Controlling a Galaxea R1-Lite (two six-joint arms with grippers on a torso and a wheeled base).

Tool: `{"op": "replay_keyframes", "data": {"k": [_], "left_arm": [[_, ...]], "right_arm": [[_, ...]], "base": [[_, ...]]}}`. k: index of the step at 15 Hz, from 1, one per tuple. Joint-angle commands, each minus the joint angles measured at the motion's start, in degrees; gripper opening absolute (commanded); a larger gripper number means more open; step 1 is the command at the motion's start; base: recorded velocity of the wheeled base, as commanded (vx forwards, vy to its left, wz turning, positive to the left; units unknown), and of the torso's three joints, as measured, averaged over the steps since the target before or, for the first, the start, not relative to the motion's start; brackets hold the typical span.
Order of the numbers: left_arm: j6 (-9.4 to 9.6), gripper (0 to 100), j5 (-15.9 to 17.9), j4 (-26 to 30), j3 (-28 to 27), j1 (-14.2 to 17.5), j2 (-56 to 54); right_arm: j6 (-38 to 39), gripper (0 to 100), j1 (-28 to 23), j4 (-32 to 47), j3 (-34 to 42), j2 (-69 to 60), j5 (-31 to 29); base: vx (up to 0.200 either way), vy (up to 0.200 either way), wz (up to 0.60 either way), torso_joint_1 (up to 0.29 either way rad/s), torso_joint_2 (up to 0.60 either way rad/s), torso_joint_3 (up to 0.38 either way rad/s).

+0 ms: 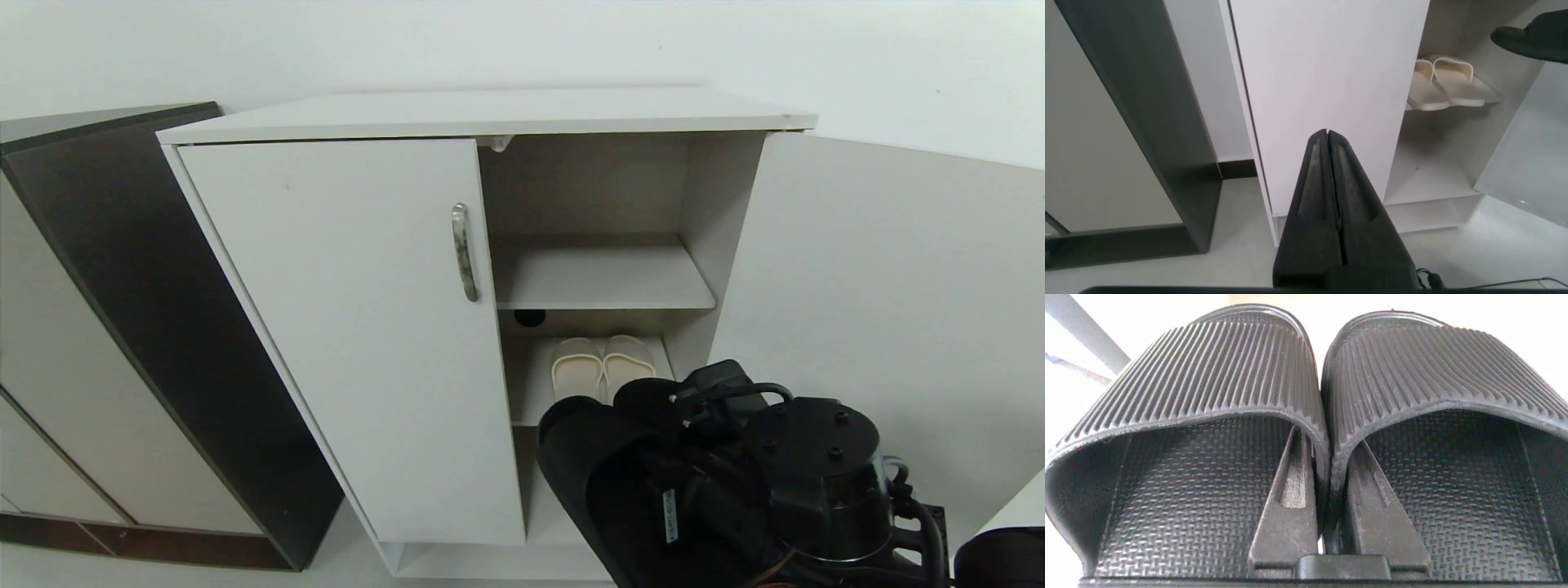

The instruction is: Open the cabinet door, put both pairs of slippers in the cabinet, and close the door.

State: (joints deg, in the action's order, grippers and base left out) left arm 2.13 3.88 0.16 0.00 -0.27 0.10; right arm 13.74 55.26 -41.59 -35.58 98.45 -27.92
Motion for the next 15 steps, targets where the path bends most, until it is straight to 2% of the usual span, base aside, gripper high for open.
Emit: {"op": "replay_keyframes", "data": {"k": [1, 4, 5, 7, 8, 9, 10, 12, 15], "left_arm": [[-0.02, 0, -0.01, 0.02, 0.00, 0.00, 0.08], [0.06, 0, -0.01, 0.02, 0.00, 0.00, 0.08], [0.15, 0, -0.01, 0.02, 0.00, 0.00, 0.08], [0.24, 0, -0.01, 0.02, 0.00, 0.00, 0.08], [0.24, 0, -0.01, 0.02, 0.00, 0.00, 0.08], [0.24, 0, -0.01, 0.02, 0.00, 0.00, 0.08], [0.24, 0, -0.01, 0.02, 0.00, 0.00, 0.08], [0.24, 0, -0.01, 0.02, 0.00, 0.00, 0.08], [0.24, 0, -0.01, 0.02, 0.00, 0.00, 0.08]], "right_arm": [[-0.12, 0, 0.20, 0.02, -0.19, 0.51, -0.12], [-0.73, 0, 2.13, 0.81, -1.24, 0.78, -2.58], [-0.12, 0, 2.48, 6.61, -4.76, 1.04, -5.92], [5.95, 0, 2.57, 20.50, -10.12, 0.95, -7.42], [12.98, 0, 3.36, 33.77, -16.62, 2.10, -9.61], [17.73, 0, 5.47, 39.84, -20.93, 3.50, -13.30], [20.10, 0, 6.70, 41.51, -24.27, 5.35, -17.79], [19.92, 0, 7.49, 41.51, -28.58, 6.23, -22.62], [15.35, 0, 7.23, 40.19, -32.44, 4.29, -22.71]], "base": [[0.000, 0.000, 0.00, 0.000, 0.00, 0.000], [0.000, 0.000, 0.00, 0.000, 0.00, 0.000], [0.000, 0.000, 0.00, 0.000, 0.00, 0.000], [0.000, 0.000, 0.00, 0.000, 0.00, 0.000], [0.000, 0.000, 0.00, 0.000, 0.00, 0.000], [0.000, 0.000, 0.00, 0.000, 0.00, 0.000], [0.000, 0.000, 0.00, 0.000, 0.00, 0.000], [0.000, 0.000, 0.00, 0.000, 0.00, 0.000], [0.000, 0.000, 0.00, 0.000, 0.00, 0.000]]}}
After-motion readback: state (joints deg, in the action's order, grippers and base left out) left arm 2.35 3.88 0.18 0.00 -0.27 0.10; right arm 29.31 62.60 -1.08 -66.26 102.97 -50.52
